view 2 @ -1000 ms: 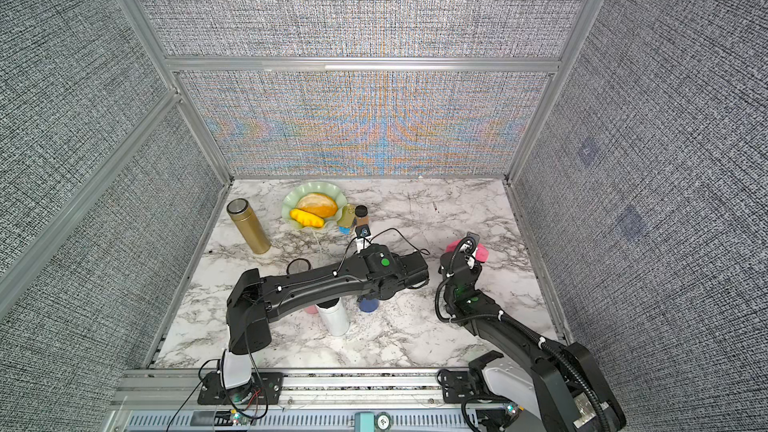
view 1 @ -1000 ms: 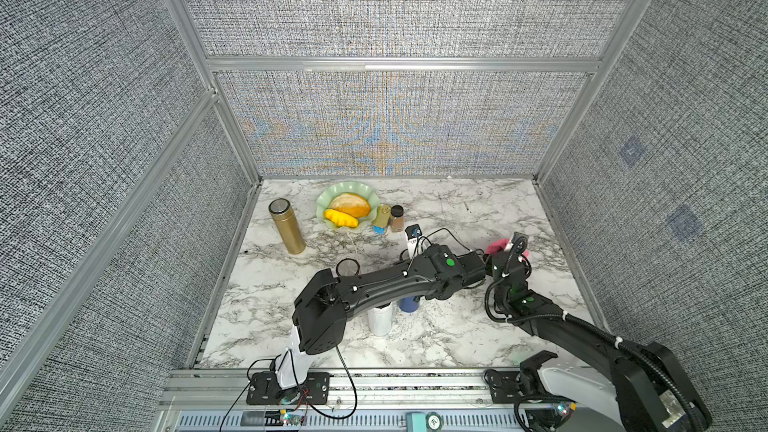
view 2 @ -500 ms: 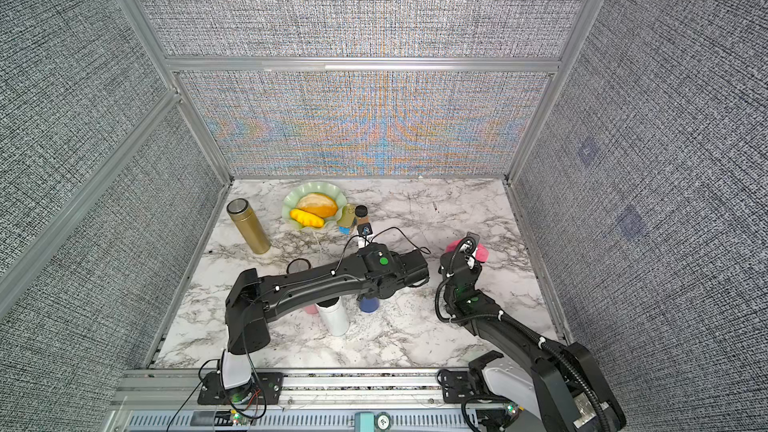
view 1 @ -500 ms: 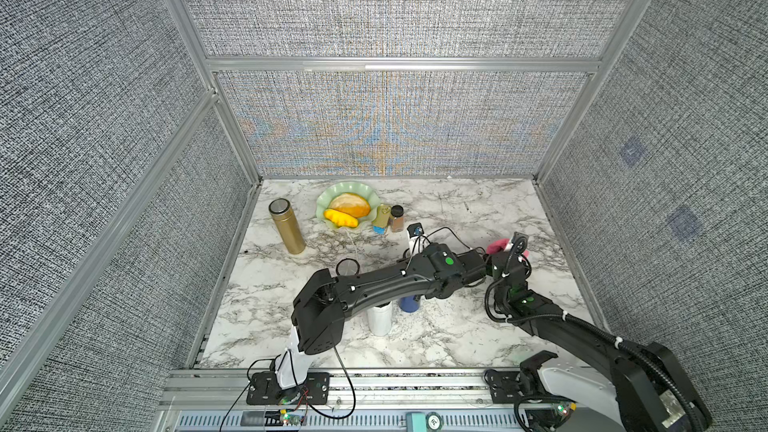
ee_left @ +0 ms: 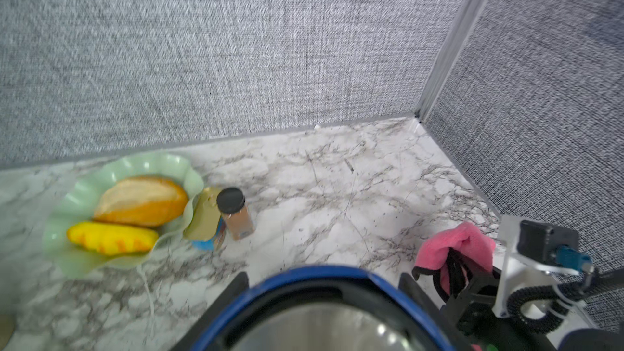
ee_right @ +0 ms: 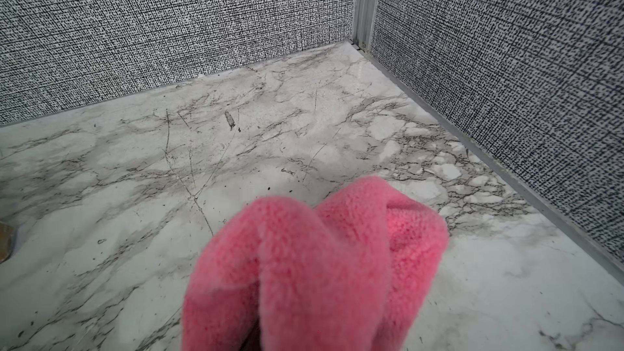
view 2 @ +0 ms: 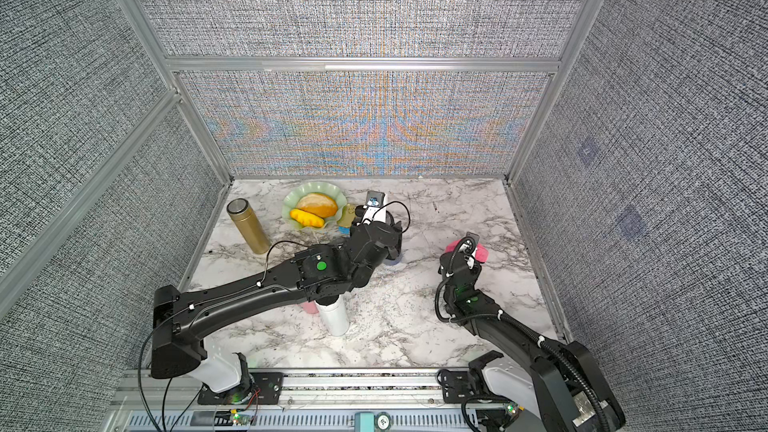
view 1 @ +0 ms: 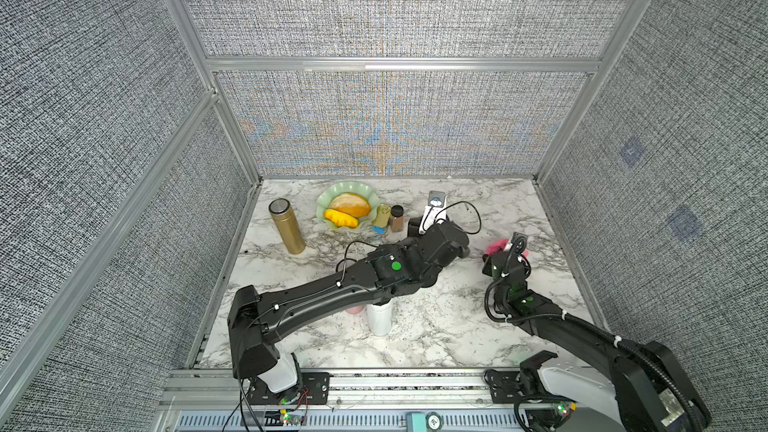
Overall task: Wipe the surface of the thermos
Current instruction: Pick up the thermos from the center of the board, then wipe the dirt from the surface of the thermos.
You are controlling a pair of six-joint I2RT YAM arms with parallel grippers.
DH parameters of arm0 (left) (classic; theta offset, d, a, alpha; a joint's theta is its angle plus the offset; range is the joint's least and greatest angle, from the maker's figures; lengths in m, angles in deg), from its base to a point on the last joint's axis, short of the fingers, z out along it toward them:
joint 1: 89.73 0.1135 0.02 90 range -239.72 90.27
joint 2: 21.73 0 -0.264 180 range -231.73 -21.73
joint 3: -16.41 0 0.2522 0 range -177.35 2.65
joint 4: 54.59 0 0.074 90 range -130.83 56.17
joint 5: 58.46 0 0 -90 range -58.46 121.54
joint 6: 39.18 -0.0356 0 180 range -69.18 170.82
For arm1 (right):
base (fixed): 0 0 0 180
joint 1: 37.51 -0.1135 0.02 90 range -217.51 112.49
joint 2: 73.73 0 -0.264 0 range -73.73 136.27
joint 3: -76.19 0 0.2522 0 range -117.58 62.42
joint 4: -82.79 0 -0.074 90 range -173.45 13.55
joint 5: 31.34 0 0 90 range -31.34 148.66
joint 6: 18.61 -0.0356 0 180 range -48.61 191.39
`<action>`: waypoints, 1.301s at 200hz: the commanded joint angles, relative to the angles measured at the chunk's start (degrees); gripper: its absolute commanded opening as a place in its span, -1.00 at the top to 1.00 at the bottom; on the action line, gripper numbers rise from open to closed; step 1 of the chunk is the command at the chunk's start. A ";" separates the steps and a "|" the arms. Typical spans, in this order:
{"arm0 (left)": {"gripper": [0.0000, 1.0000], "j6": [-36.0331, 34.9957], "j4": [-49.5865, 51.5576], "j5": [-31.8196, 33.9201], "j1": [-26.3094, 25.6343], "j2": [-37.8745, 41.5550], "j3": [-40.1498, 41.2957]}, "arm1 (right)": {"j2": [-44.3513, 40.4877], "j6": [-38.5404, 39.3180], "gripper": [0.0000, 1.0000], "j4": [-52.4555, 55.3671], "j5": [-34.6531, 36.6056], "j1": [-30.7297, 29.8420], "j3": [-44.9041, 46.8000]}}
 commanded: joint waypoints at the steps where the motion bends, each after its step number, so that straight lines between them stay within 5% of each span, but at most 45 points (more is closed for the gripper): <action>1: 1.00 -14.45 -9.63 -3.41 -0.03 -0.05 -0.07 | -0.65 -0.58 1.00 -2.02 0.61 0.08 0.47; 22: 1.00 -19.82 -14.83 -4.09 -0.03 1.62 3.55 | -6.04 -0.50 1.00 1.49 -4.28 0.04 -0.34; 38: 1.00 -24.82 -23.69 -6.75 -0.04 4.76 9.73 | -14.54 -2.31 1.00 5.71 -15.06 -0.14 -0.75; 83: 1.00 -34.97 -41.84 -10.69 -0.03 11.20 22.21 | -35.83 -6.52 1.00 -1.05 -43.14 -1.02 6.42; 109: 1.00 -34.38 -45.06 -21.22 -0.05 14.48 26.13 | -40.94 -10.65 1.00 -10.83 -54.88 -1.56 10.38; 158: 1.00 -25.49 -45.41 -31.86 -0.03 18.91 29.25 | -37.90 -15.72 1.00 -17.06 -59.60 -3.97 5.86; 187: 1.00 -22.61 -43.59 -37.46 -0.04 18.66 28.09 | -31.34 -14.00 1.00 -20.72 -56.62 -6.57 8.85; 223: 1.00 -22.88 -45.49 -34.90 -0.05 18.44 30.15 | -28.62 -13.08 1.00 -26.06 -50.73 -7.08 17.96; 260: 1.00 -23.68 -48.38 -30.44 -0.03 16.39 31.28 | -34.96 -10.48 1.00 -14.83 -50.05 -9.61 10.00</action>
